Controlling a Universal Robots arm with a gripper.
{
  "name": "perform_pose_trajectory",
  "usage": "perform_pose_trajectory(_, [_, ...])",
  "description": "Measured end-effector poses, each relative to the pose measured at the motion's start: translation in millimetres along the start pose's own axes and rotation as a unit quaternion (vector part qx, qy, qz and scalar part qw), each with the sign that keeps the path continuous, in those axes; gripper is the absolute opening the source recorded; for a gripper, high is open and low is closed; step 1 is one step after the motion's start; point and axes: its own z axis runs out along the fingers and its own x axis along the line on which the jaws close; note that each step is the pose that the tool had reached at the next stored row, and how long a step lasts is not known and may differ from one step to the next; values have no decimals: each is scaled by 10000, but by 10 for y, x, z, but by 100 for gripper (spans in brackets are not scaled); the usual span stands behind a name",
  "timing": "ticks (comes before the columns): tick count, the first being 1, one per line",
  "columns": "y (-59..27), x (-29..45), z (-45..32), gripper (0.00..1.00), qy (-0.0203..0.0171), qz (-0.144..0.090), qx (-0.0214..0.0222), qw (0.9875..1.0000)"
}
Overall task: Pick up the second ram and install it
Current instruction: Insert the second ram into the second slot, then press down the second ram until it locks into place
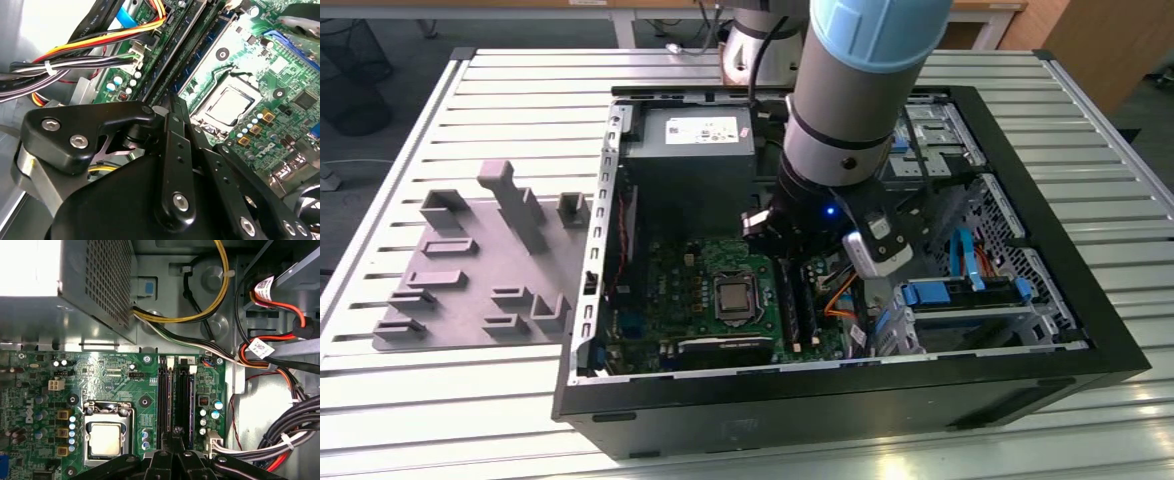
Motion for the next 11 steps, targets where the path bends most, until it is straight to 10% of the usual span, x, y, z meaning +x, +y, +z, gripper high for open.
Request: perform_pose_trajectory(11, [-3, -4, 111, 11, 3, 1, 4, 10000])
